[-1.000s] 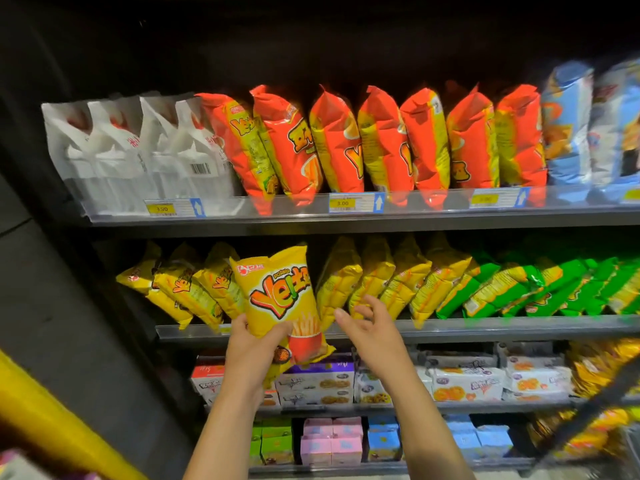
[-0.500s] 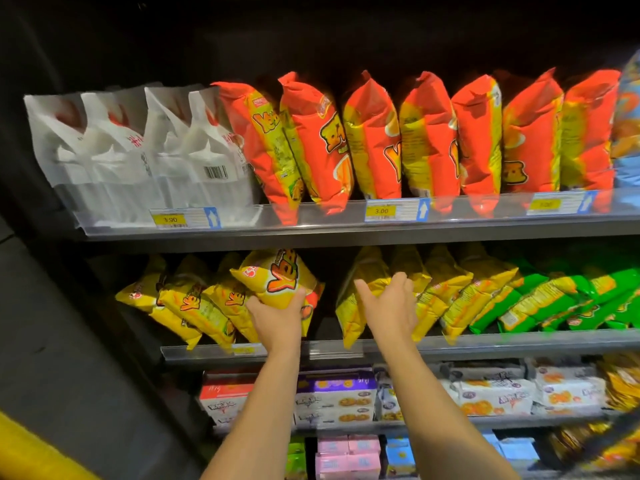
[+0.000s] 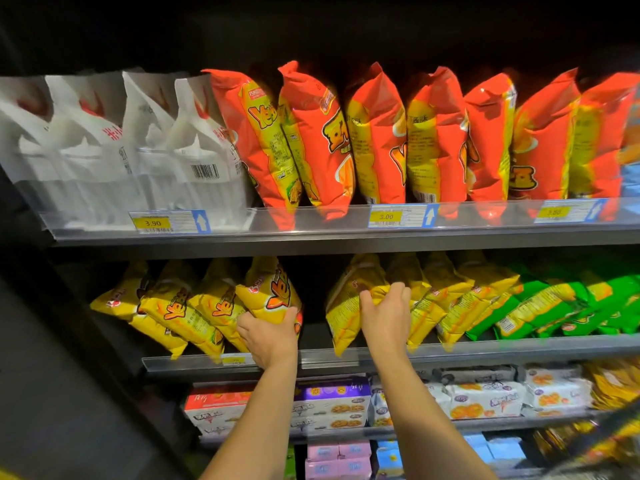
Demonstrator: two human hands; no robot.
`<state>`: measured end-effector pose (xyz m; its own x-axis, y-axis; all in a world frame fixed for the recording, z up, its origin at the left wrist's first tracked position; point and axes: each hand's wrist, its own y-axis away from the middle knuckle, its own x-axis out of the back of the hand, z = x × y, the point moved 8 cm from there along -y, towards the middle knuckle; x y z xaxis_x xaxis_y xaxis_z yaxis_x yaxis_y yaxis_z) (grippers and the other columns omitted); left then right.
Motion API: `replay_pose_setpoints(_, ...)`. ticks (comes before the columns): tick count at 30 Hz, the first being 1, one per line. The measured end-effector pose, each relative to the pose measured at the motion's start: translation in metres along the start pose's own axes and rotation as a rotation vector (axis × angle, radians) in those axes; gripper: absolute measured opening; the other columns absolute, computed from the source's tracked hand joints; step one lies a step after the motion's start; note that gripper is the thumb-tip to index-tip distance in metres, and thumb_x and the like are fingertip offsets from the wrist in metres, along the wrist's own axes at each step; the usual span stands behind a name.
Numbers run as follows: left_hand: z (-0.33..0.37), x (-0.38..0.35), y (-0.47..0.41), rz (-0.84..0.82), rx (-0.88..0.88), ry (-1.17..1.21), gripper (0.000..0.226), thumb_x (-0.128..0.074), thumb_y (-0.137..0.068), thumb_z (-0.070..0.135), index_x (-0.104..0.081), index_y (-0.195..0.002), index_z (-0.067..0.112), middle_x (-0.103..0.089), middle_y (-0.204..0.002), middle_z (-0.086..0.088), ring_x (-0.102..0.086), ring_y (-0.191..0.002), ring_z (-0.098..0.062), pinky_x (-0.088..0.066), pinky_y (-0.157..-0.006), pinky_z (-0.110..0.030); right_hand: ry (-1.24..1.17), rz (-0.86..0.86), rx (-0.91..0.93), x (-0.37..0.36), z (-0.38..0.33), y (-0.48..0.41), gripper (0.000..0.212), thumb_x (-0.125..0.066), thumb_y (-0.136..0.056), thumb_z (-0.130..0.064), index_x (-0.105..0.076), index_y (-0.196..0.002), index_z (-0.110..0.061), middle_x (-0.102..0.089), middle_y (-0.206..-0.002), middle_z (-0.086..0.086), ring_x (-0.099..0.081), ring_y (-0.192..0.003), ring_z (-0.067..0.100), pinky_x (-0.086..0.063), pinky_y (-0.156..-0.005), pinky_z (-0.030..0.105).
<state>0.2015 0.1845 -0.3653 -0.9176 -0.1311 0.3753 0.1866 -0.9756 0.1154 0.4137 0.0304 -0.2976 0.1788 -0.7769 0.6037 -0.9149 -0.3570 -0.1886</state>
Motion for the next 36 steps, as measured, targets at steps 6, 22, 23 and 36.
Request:
replay_pose_setpoints(6,0.002,0.000,0.008,-0.006,0.012,0.003,0.096,-0.093,-0.077,0.037,-0.038,-0.146,0.001,-0.044,-0.149,-0.019,-0.046,-0.138,-0.041,-0.049,-0.102,-0.058,-0.165,0.017,-0.049,0.011,0.002,0.000,0.038,-0.069,-0.100,-0.034,-0.052,-0.117,-0.005,-0.055,-0.115,0.010,-0.051,-0.094,0.022,-0.038,-0.073,0.032)
replay_pose_setpoints(22,0.032,0.036,0.068,-0.018,-0.099,0.109,0.075,-0.080,-0.090,0.037,-0.043,-0.148,0.007,-0.042,-0.148,-0.016,-0.041,-0.140,-0.035,-0.042,-0.113,-0.057,-0.623,-0.330,-0.137,0.077,0.040,0.005,0.034,-0.084,-0.089,-0.032,-0.063,-0.116,-0.024,-0.073,-0.104,-0.001,-0.074,-0.097,0.022,-0.067,-0.074,0.045)
replay_pose_setpoints(23,0.040,0.040,0.077,-0.072,-0.136,0.127,0.069,-0.080,-0.091,0.040,-0.047,-0.144,0.010,-0.047,-0.144,-0.012,-0.045,-0.138,-0.032,-0.044,-0.112,-0.052,-0.626,-0.376,-0.116,0.084,0.040,0.008,0.027,-0.083,-0.089,-0.027,-0.066,-0.110,-0.024,-0.074,-0.102,0.001,-0.075,-0.095,0.022,-0.067,-0.072,0.044)
replay_pose_setpoints(36,0.073,0.037,0.236,-0.961,-0.262,0.017,0.050,-0.071,-0.085,0.061,-0.063,-0.128,0.036,-0.078,-0.117,0.015,-0.075,-0.102,-0.004,-0.059,-0.089,-0.034,-0.805,-0.634,-0.039,0.170,0.057,0.061,0.038,-0.073,-0.098,-0.023,-0.062,-0.134,-0.023,-0.079,-0.117,0.000,-0.076,-0.107,0.018,-0.062,-0.087,0.039)
